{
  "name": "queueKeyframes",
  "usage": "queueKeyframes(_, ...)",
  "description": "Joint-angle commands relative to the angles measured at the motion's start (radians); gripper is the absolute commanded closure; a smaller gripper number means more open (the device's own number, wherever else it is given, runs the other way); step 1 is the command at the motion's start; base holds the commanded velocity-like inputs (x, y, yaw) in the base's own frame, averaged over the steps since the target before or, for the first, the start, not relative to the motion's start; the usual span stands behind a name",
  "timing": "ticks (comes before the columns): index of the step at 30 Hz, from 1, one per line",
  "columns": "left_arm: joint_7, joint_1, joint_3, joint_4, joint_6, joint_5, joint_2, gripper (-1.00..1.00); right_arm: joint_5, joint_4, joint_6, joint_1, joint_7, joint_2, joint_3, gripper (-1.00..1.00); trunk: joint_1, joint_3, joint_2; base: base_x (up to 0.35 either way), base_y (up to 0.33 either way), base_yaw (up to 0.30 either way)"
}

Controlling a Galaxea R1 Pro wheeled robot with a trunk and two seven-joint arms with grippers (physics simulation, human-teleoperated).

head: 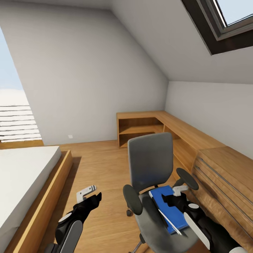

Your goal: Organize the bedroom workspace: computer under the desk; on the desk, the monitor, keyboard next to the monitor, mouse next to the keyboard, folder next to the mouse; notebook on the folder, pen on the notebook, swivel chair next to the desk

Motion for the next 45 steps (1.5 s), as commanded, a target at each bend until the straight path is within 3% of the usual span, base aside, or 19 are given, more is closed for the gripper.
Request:
queueKeyframes(1, 0.010, -0.001, 0.001, -0.004, 0.001, 0.011, 0.000, -1.00, -0.010, 0.016, 0.000, -0.002, -0.001, -0.002, -0.004, -1.00, 0.000, -0.001, -0.001, 0.001, 0.000, 0.000)
queueKeyframes(6, 0.009, -0.001, 0.030, -0.012, 0.000, 0.014, -0.001, -1.00, -0.006, 0.179, -0.021, -0.032, 0.075, 0.000, -0.033, -1.00, 0.000, -0.001, -0.001, 0.000, 0.000, 0.000)
queueKeyframes(11, 0.006, -0.001, 0.073, -0.014, 0.000, 0.016, -0.005, -1.00, 0.000, 0.355, -0.026, -0.113, 0.126, 0.008, -0.040, -1.00, 0.015, -0.014, -0.029, 0.000, 0.000, 0.000)
queueKeyframes(14, 0.006, 0.000, 0.080, -0.015, 0.001, 0.017, -0.006, -1.00, 0.002, 0.428, -0.023, -0.149, 0.134, 0.024, -0.041, -1.00, 0.027, -0.023, -0.050, 0.000, 0.000, 0.000)
queueKeyframes(16, 0.006, 0.000, 0.082, -0.015, 0.001, 0.017, -0.008, -1.00, 0.003, 0.453, 0.005, -0.164, 0.136, 0.051, -0.040, -1.00, 0.035, -0.029, -0.064, 0.000, 0.000, 0.000)
queueKeyframes(27, 0.010, 0.000, 0.083, -0.015, 0.004, 0.017, -0.008, -1.00, 0.005, 0.457, 0.054, -0.170, 0.129, 0.086, -0.035, -1.00, 0.077, -0.064, -0.141, 0.000, 0.000, 0.000)
queueKeyframes(32, 0.011, -0.001, 0.085, -0.015, 0.004, 0.017, -0.008, -1.00, 0.043, 0.453, 0.155, -0.171, 0.119, 0.109, -0.035, -1.00, 0.096, -0.080, -0.176, 0.000, 0.000, 0.000)
queueKeyframes(39, 0.011, -0.001, 0.087, -0.014, 0.004, 0.017, -0.008, -1.00, 0.070, 0.448, 0.228, -0.189, 0.114, 0.113, -0.037, -1.00, 0.119, -0.098, -0.218, 0.000, 0.000, 0.000)
queueKeyframes(45, 0.012, 0.000, 0.087, -0.013, 0.004, 0.017, -0.008, -1.00, 0.070, 0.434, 0.237, -0.194, 0.116, 0.111, -0.042, -1.00, 0.130, -0.108, -0.239, 0.000, 0.000, 0.000)
